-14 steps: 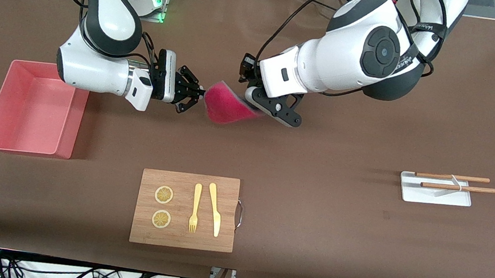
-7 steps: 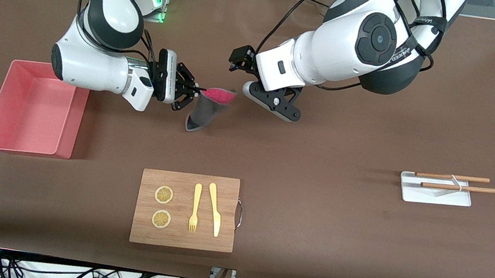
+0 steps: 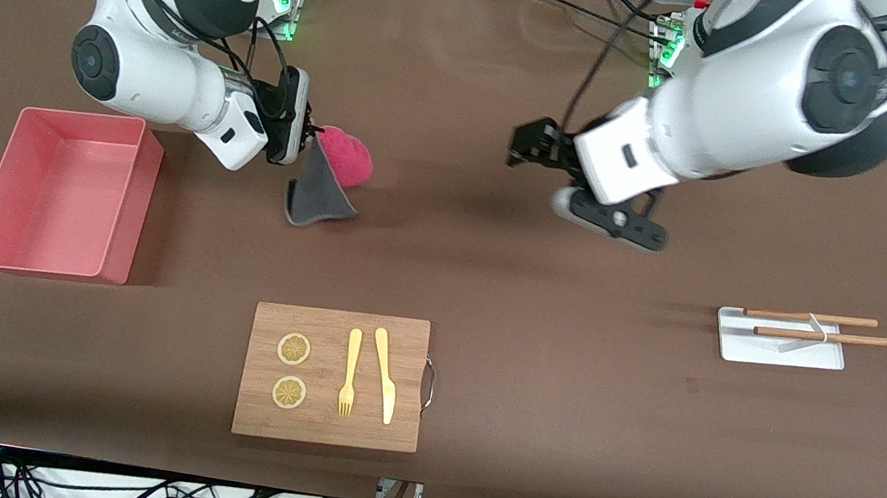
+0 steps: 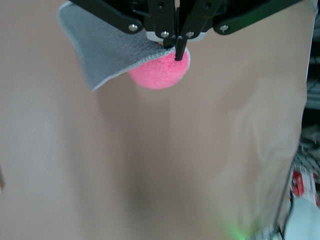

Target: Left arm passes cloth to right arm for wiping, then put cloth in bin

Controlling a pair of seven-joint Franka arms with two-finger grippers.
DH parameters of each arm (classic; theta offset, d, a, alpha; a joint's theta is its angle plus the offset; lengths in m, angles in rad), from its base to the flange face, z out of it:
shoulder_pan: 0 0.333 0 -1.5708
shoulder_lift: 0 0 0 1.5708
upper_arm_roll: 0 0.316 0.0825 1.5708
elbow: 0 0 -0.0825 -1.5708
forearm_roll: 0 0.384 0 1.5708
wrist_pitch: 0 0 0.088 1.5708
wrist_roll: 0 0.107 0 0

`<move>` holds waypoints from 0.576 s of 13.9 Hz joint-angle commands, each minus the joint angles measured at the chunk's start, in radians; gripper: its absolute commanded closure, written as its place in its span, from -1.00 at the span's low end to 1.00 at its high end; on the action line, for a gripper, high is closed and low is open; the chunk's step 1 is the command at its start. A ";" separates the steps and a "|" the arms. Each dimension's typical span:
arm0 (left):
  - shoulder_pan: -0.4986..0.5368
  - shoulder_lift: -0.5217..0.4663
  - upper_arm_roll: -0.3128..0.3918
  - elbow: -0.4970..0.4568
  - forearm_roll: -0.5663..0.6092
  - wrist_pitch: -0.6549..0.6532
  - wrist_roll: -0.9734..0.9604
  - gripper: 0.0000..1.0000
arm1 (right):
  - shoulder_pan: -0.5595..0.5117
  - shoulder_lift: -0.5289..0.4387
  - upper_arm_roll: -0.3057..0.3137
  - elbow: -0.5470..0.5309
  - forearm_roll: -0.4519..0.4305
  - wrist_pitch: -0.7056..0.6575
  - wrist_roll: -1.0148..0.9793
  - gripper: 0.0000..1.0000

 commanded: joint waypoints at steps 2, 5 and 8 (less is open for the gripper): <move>0.076 -0.046 -0.006 -0.002 0.154 -0.123 0.003 -1.00 | -0.042 -0.021 0.002 -0.144 -0.084 0.092 0.010 1.00; 0.080 -0.084 -0.011 -0.031 0.305 -0.206 0.023 -1.00 | -0.080 0.001 -0.002 -0.186 -0.123 0.138 -0.009 1.00; 0.168 -0.152 -0.012 -0.106 0.328 -0.209 0.127 -1.00 | -0.171 -0.001 -0.005 -0.207 -0.209 0.133 -0.126 1.00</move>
